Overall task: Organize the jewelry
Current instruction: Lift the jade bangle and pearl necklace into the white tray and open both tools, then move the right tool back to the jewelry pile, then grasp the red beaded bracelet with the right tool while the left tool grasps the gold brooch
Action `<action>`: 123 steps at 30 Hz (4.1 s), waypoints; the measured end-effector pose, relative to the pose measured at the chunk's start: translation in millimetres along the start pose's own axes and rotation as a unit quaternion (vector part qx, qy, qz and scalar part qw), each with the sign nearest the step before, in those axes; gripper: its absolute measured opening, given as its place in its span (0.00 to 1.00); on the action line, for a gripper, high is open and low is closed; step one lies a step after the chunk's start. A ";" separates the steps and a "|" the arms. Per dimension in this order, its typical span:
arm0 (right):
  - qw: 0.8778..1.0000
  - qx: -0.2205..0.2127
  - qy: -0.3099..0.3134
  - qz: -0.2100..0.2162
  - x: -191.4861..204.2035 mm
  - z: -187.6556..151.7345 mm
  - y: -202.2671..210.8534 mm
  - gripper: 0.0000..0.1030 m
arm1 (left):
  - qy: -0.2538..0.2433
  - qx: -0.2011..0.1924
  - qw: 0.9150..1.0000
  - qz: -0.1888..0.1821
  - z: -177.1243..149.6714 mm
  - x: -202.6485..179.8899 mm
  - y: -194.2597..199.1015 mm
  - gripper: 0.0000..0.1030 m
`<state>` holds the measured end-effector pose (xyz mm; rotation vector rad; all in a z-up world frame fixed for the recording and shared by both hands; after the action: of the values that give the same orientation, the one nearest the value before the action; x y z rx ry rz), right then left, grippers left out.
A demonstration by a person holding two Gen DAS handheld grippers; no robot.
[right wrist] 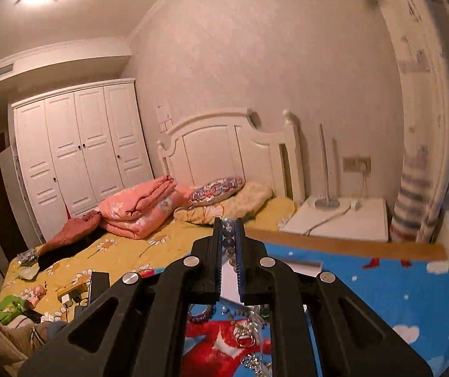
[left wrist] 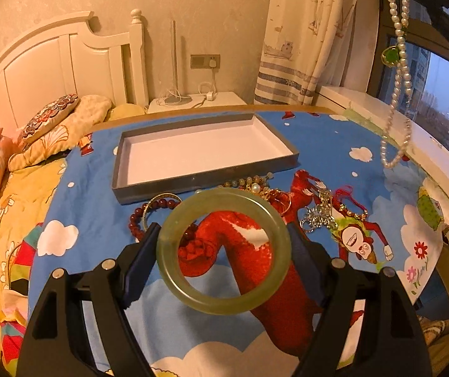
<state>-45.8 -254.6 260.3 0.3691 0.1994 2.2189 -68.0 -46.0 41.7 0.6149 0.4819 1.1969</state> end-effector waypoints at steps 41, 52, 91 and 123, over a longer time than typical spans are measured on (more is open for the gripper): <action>0.971 0.227 -0.049 -0.054 -96.7 -101.2 -283.9 0.10 | 0.070 0.095 0.990 0.075 102.0 130.3 -177.4 0.76; 0.958 0.255 -0.092 -0.090 -125.4 -157.9 -236.8 0.85 | 0.092 0.079 0.989 0.079 95.6 131.9 -175.3 0.83; 0.944 0.313 -0.009 -0.103 -103.8 -257.1 -101.4 0.45 | 0.121 0.084 0.989 0.032 -27.2 46.8 -93.7 0.98; 0.953 0.214 -0.194 -0.087 -153.1 -236.8 -42.2 0.85 | 0.093 0.108 0.989 -0.032 -2.6 -19.2 -119.8 0.98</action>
<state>-2.6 -351.9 -4.3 0.9751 0.4812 1.8740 9.0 -92.4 -39.9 0.6708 0.7917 1.1543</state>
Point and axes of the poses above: each gripper's, at about its wrist camera, not at the fingertips, and y roughly against the way its jaws point, x to its left, z to its top, the point moved 7 cm from there along -y, roughly the way its jaws point, and after that the axes turned 2 degrees about x, right-handed, at the moved point
